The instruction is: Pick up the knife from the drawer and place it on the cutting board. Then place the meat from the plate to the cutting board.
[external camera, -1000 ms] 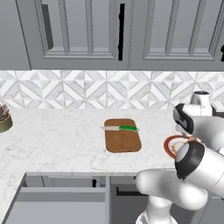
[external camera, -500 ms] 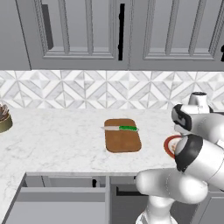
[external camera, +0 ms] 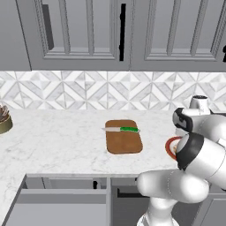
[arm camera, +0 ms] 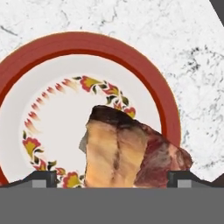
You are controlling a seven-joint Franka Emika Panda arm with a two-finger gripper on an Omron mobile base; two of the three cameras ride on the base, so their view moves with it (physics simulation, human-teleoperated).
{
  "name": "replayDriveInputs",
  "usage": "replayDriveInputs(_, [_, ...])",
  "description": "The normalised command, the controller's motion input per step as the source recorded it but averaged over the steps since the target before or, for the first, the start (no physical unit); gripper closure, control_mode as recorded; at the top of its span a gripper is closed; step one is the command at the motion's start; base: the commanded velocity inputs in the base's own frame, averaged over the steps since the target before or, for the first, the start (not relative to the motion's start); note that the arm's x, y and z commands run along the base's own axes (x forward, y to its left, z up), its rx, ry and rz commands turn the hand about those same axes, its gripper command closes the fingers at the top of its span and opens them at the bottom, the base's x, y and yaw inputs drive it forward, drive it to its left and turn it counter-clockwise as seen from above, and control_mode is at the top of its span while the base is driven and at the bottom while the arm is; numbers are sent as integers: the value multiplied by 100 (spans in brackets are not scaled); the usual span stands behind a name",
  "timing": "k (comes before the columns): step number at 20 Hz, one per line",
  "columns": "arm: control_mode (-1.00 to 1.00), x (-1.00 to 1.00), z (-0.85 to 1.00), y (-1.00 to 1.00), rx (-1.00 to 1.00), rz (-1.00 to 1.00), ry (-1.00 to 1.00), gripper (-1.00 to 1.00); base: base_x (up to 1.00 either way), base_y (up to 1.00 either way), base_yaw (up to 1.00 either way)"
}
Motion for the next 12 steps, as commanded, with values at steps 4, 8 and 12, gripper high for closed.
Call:
replayDriveInputs(4, [-100, -3, -23, 9, -3, 0, 0, 100, 0, 0, 0])
replayDriveInputs(8, [-100, 0, -18, 8, -1, 0, 0, 100, 0, 0, 0])
replayDriveInputs(12, [-100, 0, -4, 0, 0, 0, -1, 100, 0, 0, 0])
